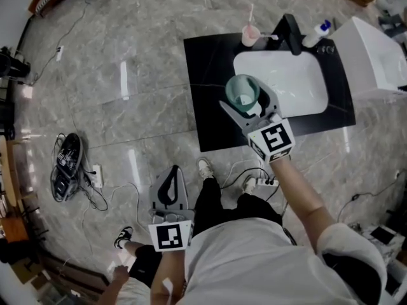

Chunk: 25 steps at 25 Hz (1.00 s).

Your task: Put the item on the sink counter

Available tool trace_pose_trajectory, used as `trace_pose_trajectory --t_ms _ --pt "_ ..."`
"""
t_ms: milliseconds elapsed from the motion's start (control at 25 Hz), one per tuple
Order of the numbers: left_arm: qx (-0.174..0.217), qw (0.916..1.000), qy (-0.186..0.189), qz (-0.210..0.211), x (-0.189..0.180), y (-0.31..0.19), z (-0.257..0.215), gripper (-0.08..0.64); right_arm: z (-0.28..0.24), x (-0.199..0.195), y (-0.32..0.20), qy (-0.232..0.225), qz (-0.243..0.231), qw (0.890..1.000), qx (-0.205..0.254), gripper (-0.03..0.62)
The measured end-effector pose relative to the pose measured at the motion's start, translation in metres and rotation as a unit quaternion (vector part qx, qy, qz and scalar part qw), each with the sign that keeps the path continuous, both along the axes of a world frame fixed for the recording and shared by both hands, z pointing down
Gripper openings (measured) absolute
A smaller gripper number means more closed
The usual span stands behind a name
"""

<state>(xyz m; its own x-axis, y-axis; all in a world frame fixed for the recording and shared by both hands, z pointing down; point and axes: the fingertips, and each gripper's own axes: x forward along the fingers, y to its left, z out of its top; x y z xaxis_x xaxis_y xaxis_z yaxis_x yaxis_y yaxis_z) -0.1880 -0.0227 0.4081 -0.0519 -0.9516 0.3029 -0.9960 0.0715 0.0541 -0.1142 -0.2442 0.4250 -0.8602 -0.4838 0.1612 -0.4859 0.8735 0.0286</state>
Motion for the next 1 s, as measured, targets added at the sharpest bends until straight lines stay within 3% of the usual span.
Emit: trace_pose_trajectory --t_ms 360,1000 --pt "-0.026 0.9997 -0.002 -0.002 -0.021 0.004 0.011 0.003 0.074 -0.022 -0.005 0.035 0.016 0.999 -0.037 0.364" --pt "-0.067 0.9974 0.000 0.026 -0.041 -0.011 0.036 0.003 0.139 -0.044 -0.038 0.044 0.064 0.996 -0.049 0.364"
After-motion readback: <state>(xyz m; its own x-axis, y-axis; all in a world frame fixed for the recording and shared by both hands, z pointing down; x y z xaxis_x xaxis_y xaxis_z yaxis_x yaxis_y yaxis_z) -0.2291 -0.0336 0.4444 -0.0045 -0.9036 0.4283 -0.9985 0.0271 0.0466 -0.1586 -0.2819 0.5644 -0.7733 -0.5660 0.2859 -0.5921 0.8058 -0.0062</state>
